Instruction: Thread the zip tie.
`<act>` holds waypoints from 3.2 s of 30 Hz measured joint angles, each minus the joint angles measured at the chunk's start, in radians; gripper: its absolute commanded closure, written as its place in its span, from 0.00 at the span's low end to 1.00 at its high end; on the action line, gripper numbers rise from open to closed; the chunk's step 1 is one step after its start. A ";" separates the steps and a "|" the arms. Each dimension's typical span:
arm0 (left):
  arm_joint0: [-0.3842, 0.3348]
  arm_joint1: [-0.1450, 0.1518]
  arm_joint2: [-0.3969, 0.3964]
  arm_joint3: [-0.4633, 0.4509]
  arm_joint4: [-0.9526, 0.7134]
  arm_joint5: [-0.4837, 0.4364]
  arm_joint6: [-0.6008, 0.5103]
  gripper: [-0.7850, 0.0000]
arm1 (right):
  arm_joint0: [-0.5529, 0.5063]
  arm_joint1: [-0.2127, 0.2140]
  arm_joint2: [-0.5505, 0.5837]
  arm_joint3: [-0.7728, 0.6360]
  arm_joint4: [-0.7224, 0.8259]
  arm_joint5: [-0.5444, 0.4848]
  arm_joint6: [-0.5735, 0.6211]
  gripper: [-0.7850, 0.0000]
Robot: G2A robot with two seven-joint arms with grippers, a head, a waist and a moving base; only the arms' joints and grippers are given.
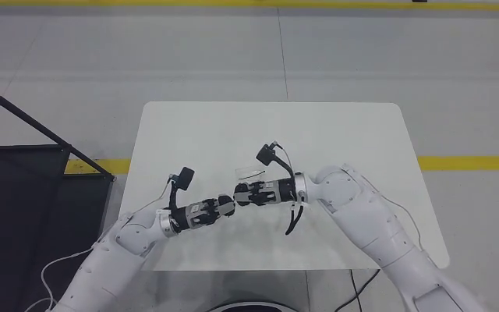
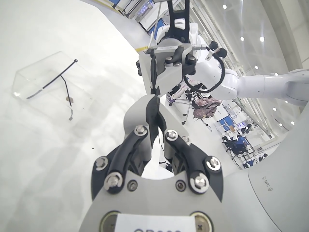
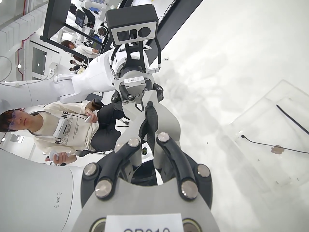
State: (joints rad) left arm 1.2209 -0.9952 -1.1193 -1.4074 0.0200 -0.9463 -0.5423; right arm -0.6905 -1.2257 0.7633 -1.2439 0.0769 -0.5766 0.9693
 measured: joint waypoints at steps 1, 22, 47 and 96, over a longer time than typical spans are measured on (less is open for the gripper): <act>0.000 0.000 -0.002 0.001 -0.002 0.002 0.006 1.00 | -0.003 0.001 0.005 0.000 0.001 -0.003 -0.005 0.00; 0.034 -0.016 -0.049 -0.022 0.058 0.016 0.224 1.00 | -0.145 0.042 0.102 -0.072 -0.004 -0.051 -0.043 0.00; 0.058 -0.069 -0.029 -0.038 0.324 0.025 0.524 1.00 | -0.062 -0.018 -0.019 0.033 0.194 -0.024 0.042 0.71; 0.066 -0.106 -0.061 -0.017 0.345 0.013 0.524 1.00 | -0.063 -0.059 -0.011 0.070 0.220 -0.012 0.053 0.76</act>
State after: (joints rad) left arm 1.2864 -1.1012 -1.1798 -1.4247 0.3647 -0.9332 -0.0187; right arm -0.7533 -1.2851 0.7523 -1.1741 0.2968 -0.5884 1.0226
